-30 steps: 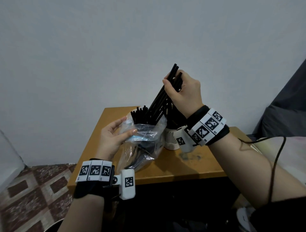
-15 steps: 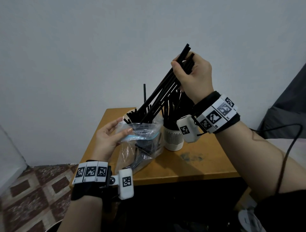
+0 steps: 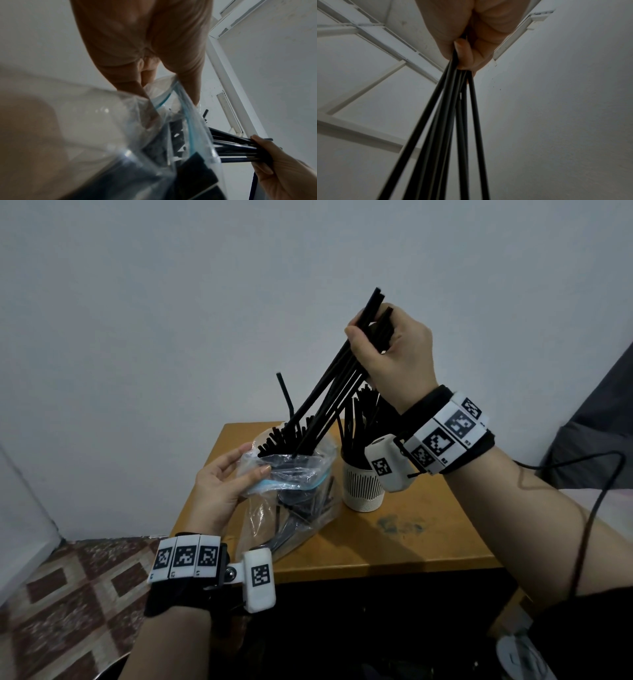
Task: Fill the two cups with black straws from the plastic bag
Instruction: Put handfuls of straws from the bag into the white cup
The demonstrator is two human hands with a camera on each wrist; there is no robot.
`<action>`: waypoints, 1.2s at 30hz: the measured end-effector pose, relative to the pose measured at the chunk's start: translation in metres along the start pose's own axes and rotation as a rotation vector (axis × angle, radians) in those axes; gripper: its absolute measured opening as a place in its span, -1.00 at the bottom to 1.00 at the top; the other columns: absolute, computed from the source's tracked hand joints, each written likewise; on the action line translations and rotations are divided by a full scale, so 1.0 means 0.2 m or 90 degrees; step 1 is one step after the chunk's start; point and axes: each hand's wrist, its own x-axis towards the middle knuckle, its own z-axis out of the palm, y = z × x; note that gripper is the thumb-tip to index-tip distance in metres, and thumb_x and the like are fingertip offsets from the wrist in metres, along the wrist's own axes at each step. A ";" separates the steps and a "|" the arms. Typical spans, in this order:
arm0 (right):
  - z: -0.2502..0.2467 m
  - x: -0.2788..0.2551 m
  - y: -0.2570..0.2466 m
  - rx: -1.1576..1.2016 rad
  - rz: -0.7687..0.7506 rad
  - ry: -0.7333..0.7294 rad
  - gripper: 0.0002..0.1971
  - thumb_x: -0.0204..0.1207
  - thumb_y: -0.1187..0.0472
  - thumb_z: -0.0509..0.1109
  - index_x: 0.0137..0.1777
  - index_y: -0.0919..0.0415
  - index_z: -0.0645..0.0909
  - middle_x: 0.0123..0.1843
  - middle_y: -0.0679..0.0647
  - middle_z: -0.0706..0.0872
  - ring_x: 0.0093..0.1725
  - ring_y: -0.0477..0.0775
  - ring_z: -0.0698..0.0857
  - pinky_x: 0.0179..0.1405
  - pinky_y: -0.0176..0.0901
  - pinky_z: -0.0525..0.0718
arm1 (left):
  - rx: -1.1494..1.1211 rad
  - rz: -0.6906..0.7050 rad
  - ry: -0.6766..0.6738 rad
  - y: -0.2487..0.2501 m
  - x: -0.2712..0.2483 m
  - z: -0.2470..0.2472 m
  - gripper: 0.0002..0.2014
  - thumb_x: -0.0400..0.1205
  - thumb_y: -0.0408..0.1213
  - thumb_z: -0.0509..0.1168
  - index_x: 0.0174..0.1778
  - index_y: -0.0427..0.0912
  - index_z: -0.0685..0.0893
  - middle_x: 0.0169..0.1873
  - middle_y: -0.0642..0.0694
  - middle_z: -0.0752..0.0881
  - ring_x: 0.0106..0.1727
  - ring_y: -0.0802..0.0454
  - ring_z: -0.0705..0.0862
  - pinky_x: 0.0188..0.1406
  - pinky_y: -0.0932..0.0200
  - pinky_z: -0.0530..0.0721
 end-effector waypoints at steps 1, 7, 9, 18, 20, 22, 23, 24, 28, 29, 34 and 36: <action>0.00 0.00 0.00 0.002 -0.005 0.007 -0.94 0.52 0.24 0.40 -0.13 0.08 0.59 -0.35 -0.27 0.61 -0.46 -0.30 0.63 -0.37 -0.47 0.51 | -0.002 0.001 0.000 0.00 0.00 0.00 -0.40 0.22 -0.38 0.53 0.24 -0.16 0.67 0.13 -0.25 0.75 0.09 -0.18 0.77 -0.13 0.11 0.81; 0.00 0.02 -0.02 0.002 -0.031 0.018 -0.95 0.52 0.26 0.41 -0.11 0.12 0.59 -0.33 -0.28 0.62 -0.41 -0.33 0.64 -0.33 -0.50 0.52 | -0.010 -0.001 0.011 -0.01 0.01 -0.01 -0.43 0.21 -0.38 0.53 0.18 -0.13 0.68 0.13 -0.25 0.75 0.13 -0.22 0.76 -0.06 0.03 0.81; 0.00 0.04 -0.03 0.002 -0.027 -0.008 -0.96 0.53 0.24 0.40 -0.11 0.11 0.58 -0.36 -0.28 0.60 -0.49 -0.30 0.62 -0.41 -0.51 0.48 | -0.008 -0.006 0.014 -0.01 0.01 -0.02 -0.43 0.19 -0.35 0.54 0.16 -0.11 0.69 0.15 -0.25 0.75 0.13 -0.22 0.76 -0.04 -0.01 0.80; -0.03 0.12 -0.08 -0.010 -0.017 -0.014 -0.85 0.52 0.20 0.38 -0.19 -0.07 0.53 -0.43 -0.29 0.59 -0.53 -0.28 0.61 -0.45 -0.49 0.46 | -0.007 -0.007 0.023 -0.01 0.01 -0.02 -0.42 0.20 -0.35 0.53 0.20 -0.13 0.67 0.18 -0.27 0.72 0.16 -0.22 0.74 -0.04 0.00 0.80; -0.03 0.12 -0.08 -0.029 -0.016 -0.024 -0.85 0.52 0.18 0.37 -0.21 -0.09 0.53 -0.49 -0.33 0.60 -0.54 -0.28 0.61 -0.46 -0.49 0.45 | -0.003 -0.006 0.023 -0.01 0.02 -0.02 -0.42 0.21 -0.35 0.53 0.19 -0.12 0.67 0.19 -0.27 0.72 0.15 -0.22 0.75 -0.05 0.01 0.80; -0.04 0.13 -0.07 -0.039 -0.028 -0.011 -0.89 0.52 0.18 0.37 -0.19 -0.06 0.54 -0.49 -0.32 0.59 -0.53 -0.28 0.61 -0.46 -0.49 0.45 | -0.003 -0.006 0.024 -0.02 0.02 -0.03 -0.42 0.20 -0.35 0.53 0.19 -0.11 0.68 0.19 -0.28 0.72 0.15 -0.22 0.75 -0.06 0.02 0.81; -0.04 0.13 -0.06 -0.037 -0.036 -0.009 -0.92 0.52 0.18 0.37 -0.17 0.00 0.56 -0.45 -0.31 0.58 -0.53 -0.29 0.60 -0.44 -0.49 0.45 | -0.003 -0.007 0.027 -0.02 0.02 -0.03 -0.41 0.20 -0.34 0.54 0.20 -0.11 0.68 0.19 -0.28 0.72 0.16 -0.22 0.75 -0.05 0.01 0.80; -0.05 0.13 -0.07 -0.043 -0.043 -0.017 -0.96 0.53 0.17 0.37 -0.14 0.07 0.58 -0.40 -0.30 0.58 -0.50 -0.30 0.61 -0.42 -0.49 0.47 | -0.001 -0.007 0.031 -0.02 0.02 -0.03 -0.40 0.19 -0.33 0.54 0.20 -0.11 0.68 0.19 -0.28 0.72 0.16 -0.22 0.75 -0.04 0.00 0.80; -0.06 0.13 -0.09 -0.086 -0.079 -0.024 -0.88 0.54 0.17 0.37 -0.06 0.22 0.64 -0.31 -0.31 0.58 -0.41 -0.33 0.61 -0.31 -0.51 0.51 | 0.000 -0.009 0.036 -0.02 0.02 -0.03 -0.39 0.19 -0.33 0.54 0.22 -0.14 0.66 0.19 -0.27 0.72 0.18 -0.22 0.74 0.01 -0.02 0.78; -0.07 0.14 -0.10 -0.073 -0.079 -0.017 -0.91 0.54 0.18 0.37 -0.07 0.19 0.62 -0.33 -0.29 0.59 -0.44 -0.32 0.61 -0.36 -0.52 0.50 | -0.001 -0.009 0.039 -0.01 0.02 -0.03 -0.38 0.20 -0.34 0.54 0.24 -0.15 0.66 0.19 -0.27 0.72 0.18 -0.22 0.74 0.02 -0.03 0.77; -0.11 0.16 -0.11 -0.059 -0.066 0.015 -0.95 0.53 0.18 0.36 -0.15 0.05 0.55 -0.38 -0.25 0.60 -0.52 -0.25 0.61 -0.47 -0.50 0.46 | -0.006 -0.014 0.044 -0.01 0.02 -0.02 -0.41 0.22 -0.35 0.53 0.22 -0.14 0.66 0.19 -0.27 0.72 0.15 -0.20 0.75 -0.09 0.06 0.81; -0.12 0.16 -0.11 -0.060 -0.054 0.022 -0.89 0.52 0.17 0.35 -0.19 -0.05 0.52 -0.40 -0.25 0.59 -0.53 -0.24 0.60 -0.46 -0.48 0.45 | -0.002 -0.012 0.046 -0.01 0.02 -0.02 -0.44 0.21 -0.34 0.54 0.18 -0.10 0.68 0.19 -0.27 0.72 0.15 -0.20 0.75 -0.07 0.05 0.81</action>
